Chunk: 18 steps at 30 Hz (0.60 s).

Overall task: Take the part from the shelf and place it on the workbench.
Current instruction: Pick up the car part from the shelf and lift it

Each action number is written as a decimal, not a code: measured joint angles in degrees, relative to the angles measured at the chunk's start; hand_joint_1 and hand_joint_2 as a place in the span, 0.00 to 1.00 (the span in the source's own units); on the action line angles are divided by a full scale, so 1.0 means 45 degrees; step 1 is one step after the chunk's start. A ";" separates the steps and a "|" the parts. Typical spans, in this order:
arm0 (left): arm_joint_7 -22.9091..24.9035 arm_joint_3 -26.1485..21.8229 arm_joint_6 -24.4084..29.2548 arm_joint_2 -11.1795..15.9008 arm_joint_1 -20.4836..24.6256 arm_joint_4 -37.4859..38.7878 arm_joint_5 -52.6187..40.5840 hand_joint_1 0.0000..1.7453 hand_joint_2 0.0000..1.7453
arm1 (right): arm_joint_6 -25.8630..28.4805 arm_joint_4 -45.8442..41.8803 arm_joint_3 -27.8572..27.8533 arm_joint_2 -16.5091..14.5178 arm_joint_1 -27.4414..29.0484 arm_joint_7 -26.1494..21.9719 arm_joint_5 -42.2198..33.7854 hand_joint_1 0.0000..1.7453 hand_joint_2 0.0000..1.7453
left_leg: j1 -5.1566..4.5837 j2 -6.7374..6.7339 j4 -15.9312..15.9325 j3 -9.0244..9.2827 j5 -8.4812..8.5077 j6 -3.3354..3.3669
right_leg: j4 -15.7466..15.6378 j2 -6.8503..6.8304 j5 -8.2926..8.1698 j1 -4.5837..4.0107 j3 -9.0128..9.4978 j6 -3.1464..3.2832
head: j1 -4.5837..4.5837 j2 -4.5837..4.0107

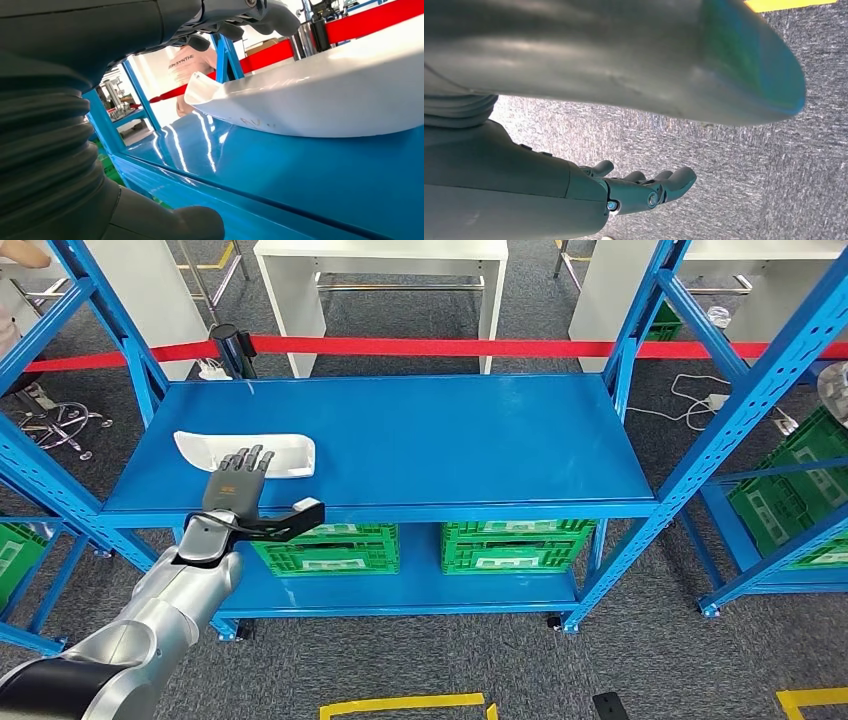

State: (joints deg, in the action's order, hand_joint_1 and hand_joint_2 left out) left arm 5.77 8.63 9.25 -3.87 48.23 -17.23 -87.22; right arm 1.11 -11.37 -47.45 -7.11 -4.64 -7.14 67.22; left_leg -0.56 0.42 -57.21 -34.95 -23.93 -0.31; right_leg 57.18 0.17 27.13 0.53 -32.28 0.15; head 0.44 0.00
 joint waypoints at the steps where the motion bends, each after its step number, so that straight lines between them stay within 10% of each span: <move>1: 0.0000 0.0000 0.0013 -0.0018 -0.0001 0.0007 -0.0016 0.12 1.00 | 0.0006 0.0000 0.0000 -0.0001 0.0002 0.0007 -0.0021 0.00 0.00 | 0.0000 0.0000 0.0000 0.0000 0.0000 0.0000 | 0.0000 0.0000 0.0000 0.0000 0.0000 0.0000 | 0.0000 0.0000; 5: -0.0056 0.0000 0.0138 -0.0149 -0.0001 0.0016 -0.0055 0.95 1.00 | 0.0039 0.0000 0.0000 -0.0002 0.0018 -0.0046 -0.0097 0.00 0.00 | -0.0001 0.0001 0.0000 0.0000 0.0000 0.0000 | 0.0000 -0.0001 0.0000 0.0001 0.0000 0.0000 | 0.0000 0.0000; 18: -0.0267 0.0000 0.0378 -0.0321 -0.0003 0.0048 -0.0052 1.00 1.00 | 0.0035 0.0000 0.0000 -0.0021 0.0095 -0.0093 -0.0048 0.00 0.00 | 0.0000 -0.0001 0.0000 0.0000 0.0000 0.0000 | 0.0001 0.0000 0.0000 -0.0001 -0.0001 0.0000 | 0.0000 0.0000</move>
State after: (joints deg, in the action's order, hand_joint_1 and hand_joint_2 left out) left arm 4.57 8.63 10.94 -5.31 48.21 -17.01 -87.46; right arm 1.27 -11.37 -47.45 -7.21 -4.22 -7.56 67.00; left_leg -0.56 0.42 -57.21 -34.95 -23.93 -0.31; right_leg 57.19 0.17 27.14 0.53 -32.29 0.16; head 0.44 0.00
